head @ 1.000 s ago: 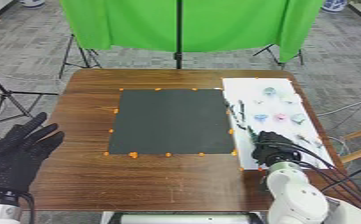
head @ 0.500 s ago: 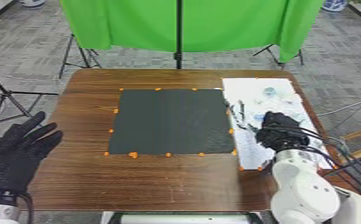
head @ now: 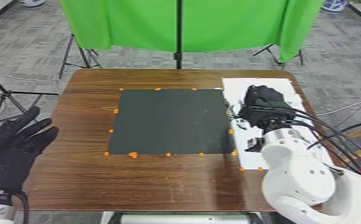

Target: Arrange flowers

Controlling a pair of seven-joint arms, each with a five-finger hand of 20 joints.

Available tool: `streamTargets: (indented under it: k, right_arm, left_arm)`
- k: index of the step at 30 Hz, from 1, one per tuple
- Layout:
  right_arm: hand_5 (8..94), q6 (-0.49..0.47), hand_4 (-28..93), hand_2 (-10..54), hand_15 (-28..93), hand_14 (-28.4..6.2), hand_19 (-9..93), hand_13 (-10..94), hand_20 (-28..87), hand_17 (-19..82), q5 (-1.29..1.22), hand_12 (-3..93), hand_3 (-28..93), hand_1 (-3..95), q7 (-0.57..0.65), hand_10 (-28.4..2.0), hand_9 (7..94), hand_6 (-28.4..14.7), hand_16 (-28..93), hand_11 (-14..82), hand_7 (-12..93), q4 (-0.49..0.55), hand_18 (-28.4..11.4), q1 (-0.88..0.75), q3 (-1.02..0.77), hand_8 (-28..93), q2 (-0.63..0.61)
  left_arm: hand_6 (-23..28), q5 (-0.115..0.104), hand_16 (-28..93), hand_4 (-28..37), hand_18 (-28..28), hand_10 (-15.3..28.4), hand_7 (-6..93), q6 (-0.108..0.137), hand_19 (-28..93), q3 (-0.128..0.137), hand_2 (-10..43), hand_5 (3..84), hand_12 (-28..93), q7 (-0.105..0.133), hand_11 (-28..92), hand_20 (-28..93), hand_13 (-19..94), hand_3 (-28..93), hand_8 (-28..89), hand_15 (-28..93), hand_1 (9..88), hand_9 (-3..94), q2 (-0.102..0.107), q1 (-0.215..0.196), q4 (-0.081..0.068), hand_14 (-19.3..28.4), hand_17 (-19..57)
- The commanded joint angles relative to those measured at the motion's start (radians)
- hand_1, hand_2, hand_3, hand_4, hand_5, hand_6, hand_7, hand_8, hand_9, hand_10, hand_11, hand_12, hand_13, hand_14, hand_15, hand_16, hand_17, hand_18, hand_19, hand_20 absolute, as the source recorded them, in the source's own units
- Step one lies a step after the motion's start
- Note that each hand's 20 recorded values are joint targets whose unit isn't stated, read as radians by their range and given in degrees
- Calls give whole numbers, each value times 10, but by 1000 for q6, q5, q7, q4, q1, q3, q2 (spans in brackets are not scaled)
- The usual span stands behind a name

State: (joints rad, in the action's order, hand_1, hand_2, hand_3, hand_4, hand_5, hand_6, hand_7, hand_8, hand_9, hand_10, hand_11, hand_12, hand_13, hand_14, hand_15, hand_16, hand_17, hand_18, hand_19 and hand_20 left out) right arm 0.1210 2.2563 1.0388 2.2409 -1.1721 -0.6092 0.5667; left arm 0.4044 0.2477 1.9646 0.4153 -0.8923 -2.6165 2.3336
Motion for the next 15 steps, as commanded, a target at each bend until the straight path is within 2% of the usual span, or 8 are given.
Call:
streamTargets:
  k: [1, 3, 7, 10, 15]
  right_arm:
    - [842, 7, -217, -95, 662, -77, 932, 870, 325, 540, -69, 214, 753, 544, -91, -132, 931, -62, 211, 338, 285, -92, -210, 270, 124, 227, 160]
    - [843, 21, -215, -95, 662, -76, 932, 870, 328, 541, -92, 215, 755, 542, -95, -131, 933, -61, 212, 337, 284, -128, -210, 346, 190, 230, 201]
    - [846, -3, -213, -95, 662, -76, 932, 874, 334, 542, -121, 216, 759, 537, -135, -131, 934, -61, 213, 335, 280, -213, -209, 406, 244, 235, 314]
    - [849, -11, -214, -95, 662, -75, 932, 874, 337, 542, -133, 217, 760, 536, -150, -130, 936, -60, 215, 337, 278, -255, -209, 432, 280, 236, 375]
    - [853, 3, -213, -95, 662, -76, 932, 876, 340, 543, -140, 218, 766, 532, -156, -131, 937, -59, 217, 338, 275, -326, -209, 473, 324, 240, 467]
  left_arm:
    - [98, 7, -113, -266, 229, 199, 124, 17, 587, 9, 92, 369, 107, 10, 284, 105, 253, 770, -83, 573, 220, 336, 3, -17, 12, 269, -84]
    - [98, 6, -113, -266, 229, 198, 123, 15, 587, 1, 92, 369, 107, 11, 284, 105, 253, 770, -83, 573, 221, 335, 12, -2, 9, 269, -84]
    - [97, 4, -113, -266, 229, 198, 123, 18, 588, -5, 91, 367, 107, 31, 284, 106, 253, 770, -83, 573, 221, 335, 25, 6, 11, 268, -84]
    - [96, 5, -114, -266, 229, 198, 124, 15, 588, -21, 91, 367, 107, 35, 283, 107, 254, 770, -83, 572, 221, 336, 40, 30, 6, 268, -83]
    - [96, 10, -113, -266, 229, 196, 124, 10, 588, -27, 91, 366, 107, 29, 285, 107, 254, 770, -84, 571, 221, 338, 56, 60, 3, 267, -83]
